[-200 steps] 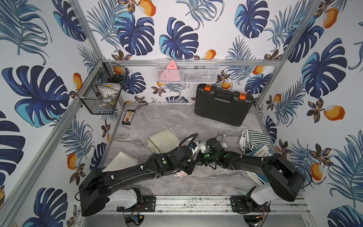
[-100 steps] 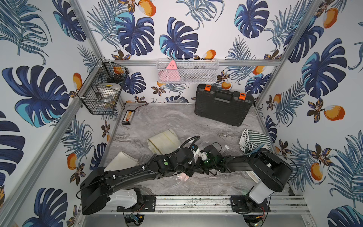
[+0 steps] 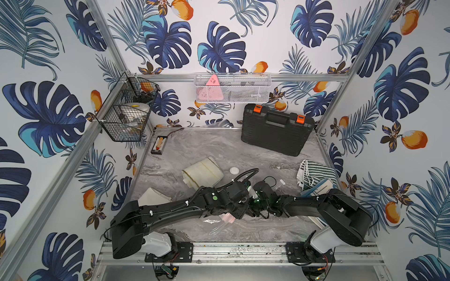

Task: Place the folded towel into the vacuum bag
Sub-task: Place the towel in the vacuum bag.

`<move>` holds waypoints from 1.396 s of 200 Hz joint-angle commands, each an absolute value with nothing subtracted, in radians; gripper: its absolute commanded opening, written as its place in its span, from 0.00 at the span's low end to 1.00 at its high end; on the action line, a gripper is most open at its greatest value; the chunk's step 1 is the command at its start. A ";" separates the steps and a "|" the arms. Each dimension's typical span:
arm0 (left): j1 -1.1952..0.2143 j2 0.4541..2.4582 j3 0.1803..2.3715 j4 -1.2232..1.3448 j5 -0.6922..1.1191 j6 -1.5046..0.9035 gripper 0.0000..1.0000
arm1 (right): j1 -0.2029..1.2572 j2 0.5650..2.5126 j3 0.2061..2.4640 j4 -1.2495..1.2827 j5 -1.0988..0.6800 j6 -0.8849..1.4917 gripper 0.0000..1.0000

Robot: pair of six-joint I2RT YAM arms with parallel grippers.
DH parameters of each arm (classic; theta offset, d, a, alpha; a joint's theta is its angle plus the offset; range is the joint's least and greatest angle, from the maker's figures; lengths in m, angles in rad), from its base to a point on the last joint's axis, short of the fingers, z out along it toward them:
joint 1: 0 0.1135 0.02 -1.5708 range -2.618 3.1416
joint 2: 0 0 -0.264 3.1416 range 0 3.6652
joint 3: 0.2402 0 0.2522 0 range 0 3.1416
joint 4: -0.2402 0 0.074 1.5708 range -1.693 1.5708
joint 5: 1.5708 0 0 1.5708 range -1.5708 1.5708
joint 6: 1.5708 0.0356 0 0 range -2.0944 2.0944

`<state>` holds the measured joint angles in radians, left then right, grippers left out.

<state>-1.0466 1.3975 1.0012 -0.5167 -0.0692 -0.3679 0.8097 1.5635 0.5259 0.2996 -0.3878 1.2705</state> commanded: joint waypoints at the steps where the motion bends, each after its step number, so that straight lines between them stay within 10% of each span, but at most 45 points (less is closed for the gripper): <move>1: -1.058 1.427 1.017 -0.561 -0.056 -0.294 0.70 | 0.810 1.540 0.522 0.174 -0.307 1.274 0.49; 47: -1.048 1.512 1.053 -0.561 -0.147 -0.202 0.48 | 0.800 1.455 0.453 0.156 -0.301 1.291 0.50; 75: -1.039 1.543 1.071 -0.544 -0.123 -0.182 0.00 | 0.790 1.452 0.441 0.140 -0.282 1.291 0.51; 124: -1.040 1.482 1.102 -0.534 -0.009 -0.220 0.00 | 0.784 1.582 0.505 0.260 -0.248 1.291 0.44; 183: -1.034 1.491 1.080 -0.522 -0.037 -0.210 0.00 | 0.789 1.687 0.528 0.581 -0.279 1.300 0.03; 279: -1.020 1.428 1.043 -0.501 -0.011 -0.244 0.00 | 0.692 1.447 0.516 0.560 -0.508 1.279 0.00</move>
<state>-1.0248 1.4303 1.0515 -0.4572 -0.0105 -0.2344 0.6941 1.4425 0.5117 0.4328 -0.4232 1.2388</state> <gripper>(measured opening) 0.064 0.082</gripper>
